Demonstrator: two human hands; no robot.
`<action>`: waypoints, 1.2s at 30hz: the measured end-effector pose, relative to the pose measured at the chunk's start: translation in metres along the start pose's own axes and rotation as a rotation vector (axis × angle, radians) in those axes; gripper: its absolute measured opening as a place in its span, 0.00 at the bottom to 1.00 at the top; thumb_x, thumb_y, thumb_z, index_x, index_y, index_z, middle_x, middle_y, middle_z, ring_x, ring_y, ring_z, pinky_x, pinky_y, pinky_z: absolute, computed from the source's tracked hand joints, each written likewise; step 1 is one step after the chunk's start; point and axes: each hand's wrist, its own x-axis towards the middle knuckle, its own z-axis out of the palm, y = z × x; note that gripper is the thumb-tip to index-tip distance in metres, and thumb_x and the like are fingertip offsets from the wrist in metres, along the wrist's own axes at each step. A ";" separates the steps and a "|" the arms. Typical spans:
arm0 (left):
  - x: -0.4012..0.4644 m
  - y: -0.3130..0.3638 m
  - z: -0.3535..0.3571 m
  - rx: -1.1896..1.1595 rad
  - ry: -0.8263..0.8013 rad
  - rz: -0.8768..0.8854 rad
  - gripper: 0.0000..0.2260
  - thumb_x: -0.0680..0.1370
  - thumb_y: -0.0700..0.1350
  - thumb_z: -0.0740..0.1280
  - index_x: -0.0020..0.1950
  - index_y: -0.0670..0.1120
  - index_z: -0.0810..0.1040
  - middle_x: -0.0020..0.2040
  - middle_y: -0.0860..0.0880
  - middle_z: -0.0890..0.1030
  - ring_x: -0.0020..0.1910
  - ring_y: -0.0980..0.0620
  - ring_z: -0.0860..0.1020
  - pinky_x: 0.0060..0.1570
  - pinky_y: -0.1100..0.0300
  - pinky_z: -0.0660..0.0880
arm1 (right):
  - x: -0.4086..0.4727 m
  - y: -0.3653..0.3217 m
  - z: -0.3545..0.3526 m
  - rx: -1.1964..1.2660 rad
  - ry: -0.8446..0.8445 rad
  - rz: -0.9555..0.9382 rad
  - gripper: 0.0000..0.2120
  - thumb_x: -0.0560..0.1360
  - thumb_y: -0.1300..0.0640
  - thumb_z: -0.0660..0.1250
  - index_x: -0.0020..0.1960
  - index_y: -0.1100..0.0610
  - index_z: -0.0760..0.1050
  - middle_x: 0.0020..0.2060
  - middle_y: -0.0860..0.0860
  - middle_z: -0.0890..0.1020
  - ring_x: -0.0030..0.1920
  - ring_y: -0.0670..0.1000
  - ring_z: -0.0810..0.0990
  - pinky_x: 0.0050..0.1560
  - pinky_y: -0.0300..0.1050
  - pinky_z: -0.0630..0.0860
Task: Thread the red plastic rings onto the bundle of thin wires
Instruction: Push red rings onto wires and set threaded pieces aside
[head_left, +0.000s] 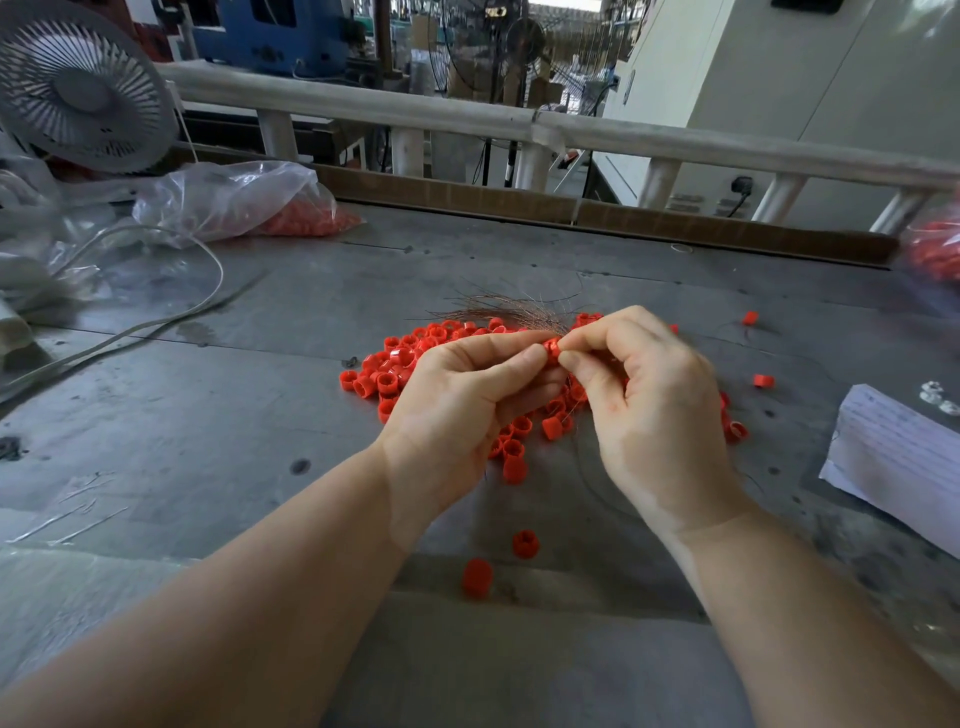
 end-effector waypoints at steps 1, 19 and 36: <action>0.000 0.000 0.000 0.005 0.009 -0.003 0.06 0.75 0.32 0.63 0.46 0.37 0.80 0.35 0.46 0.83 0.33 0.56 0.82 0.35 0.68 0.78 | 0.000 0.000 0.000 -0.019 -0.001 -0.007 0.02 0.72 0.67 0.68 0.41 0.65 0.79 0.37 0.54 0.79 0.39 0.50 0.77 0.43 0.39 0.73; -0.001 -0.001 0.002 0.006 0.041 0.004 0.06 0.74 0.31 0.64 0.43 0.38 0.79 0.33 0.45 0.83 0.32 0.55 0.82 0.35 0.68 0.78 | 0.000 0.001 0.003 0.030 -0.042 0.042 0.03 0.72 0.68 0.68 0.41 0.64 0.79 0.38 0.51 0.77 0.39 0.49 0.76 0.42 0.38 0.72; 0.000 -0.006 0.001 -0.012 0.030 0.043 0.06 0.73 0.32 0.64 0.44 0.39 0.81 0.36 0.45 0.84 0.35 0.54 0.82 0.37 0.67 0.79 | -0.001 0.001 0.002 -0.141 -0.033 -0.045 0.03 0.73 0.65 0.66 0.42 0.64 0.78 0.38 0.56 0.79 0.41 0.55 0.79 0.43 0.44 0.74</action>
